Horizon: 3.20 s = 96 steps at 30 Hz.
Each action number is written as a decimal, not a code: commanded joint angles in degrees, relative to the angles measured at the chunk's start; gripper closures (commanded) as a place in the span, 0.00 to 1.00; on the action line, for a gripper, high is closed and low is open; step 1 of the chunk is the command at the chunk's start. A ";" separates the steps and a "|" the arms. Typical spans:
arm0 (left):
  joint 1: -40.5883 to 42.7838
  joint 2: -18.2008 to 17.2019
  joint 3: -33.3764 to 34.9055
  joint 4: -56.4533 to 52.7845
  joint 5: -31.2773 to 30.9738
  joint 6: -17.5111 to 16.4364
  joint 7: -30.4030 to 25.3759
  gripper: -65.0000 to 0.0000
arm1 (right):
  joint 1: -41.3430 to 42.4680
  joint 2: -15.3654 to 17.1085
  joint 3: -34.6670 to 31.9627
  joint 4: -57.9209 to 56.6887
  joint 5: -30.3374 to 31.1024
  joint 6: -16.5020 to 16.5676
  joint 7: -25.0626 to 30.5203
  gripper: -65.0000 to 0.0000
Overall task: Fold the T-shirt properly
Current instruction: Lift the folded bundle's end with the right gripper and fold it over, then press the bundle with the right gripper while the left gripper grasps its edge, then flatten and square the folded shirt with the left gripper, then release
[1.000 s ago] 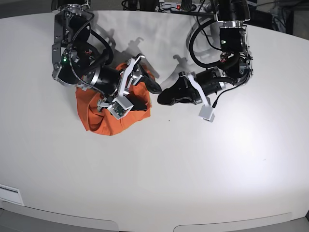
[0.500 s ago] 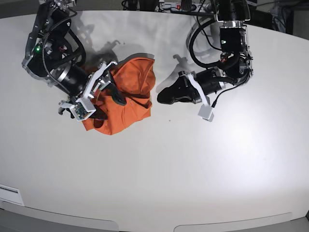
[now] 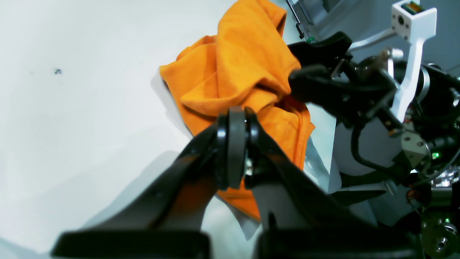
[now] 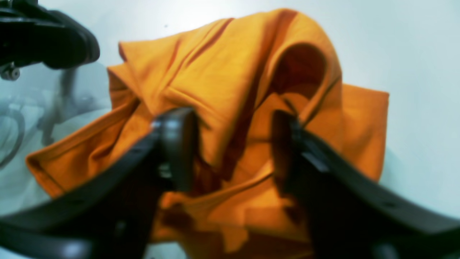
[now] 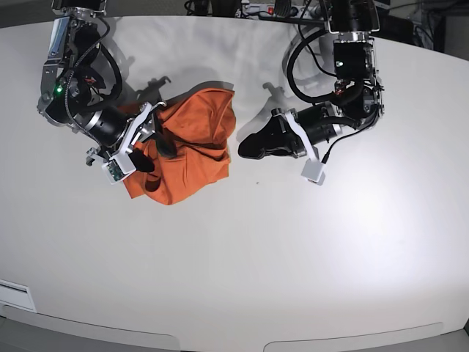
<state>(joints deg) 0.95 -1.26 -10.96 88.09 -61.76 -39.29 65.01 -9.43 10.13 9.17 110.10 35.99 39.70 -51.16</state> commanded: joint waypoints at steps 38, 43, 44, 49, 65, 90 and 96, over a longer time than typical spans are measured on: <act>0.17 -0.02 0.02 1.16 -3.74 -0.71 1.07 1.00 | 22.38 -7.23 -21.53 -9.07 4.72 0.30 0.92 0.39; 0.09 -1.07 0.00 1.18 -8.07 -0.71 3.96 1.00 | 22.86 -6.10 -16.26 -0.50 6.08 0.30 -8.94 0.40; -0.02 -1.62 0.00 1.18 -10.05 -0.71 5.29 1.00 | 22.25 -5.22 -15.04 -0.44 6.23 0.30 -8.92 0.40; 0.04 -4.81 0.00 2.10 -16.63 -0.71 8.74 1.00 | 19.34 -0.68 -9.42 -0.44 6.10 0.30 -8.79 0.40; 1.29 -4.15 22.21 14.97 18.56 -0.68 -3.39 1.00 | 19.98 7.89 -7.80 -16.87 -0.44 0.30 5.57 1.00; -9.68 -12.17 27.08 -3.67 42.45 6.54 -23.76 1.00 | 8.94 17.64 -7.82 -25.70 6.58 0.30 4.68 1.00; -16.46 -11.89 27.08 -9.92 42.53 6.54 -29.22 1.00 | -0.74 13.79 1.29 -18.14 8.11 0.30 3.54 1.00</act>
<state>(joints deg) -14.52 -12.88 16.43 77.69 -20.16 -33.58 35.38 -10.46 23.05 10.20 91.24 44.07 39.92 -47.35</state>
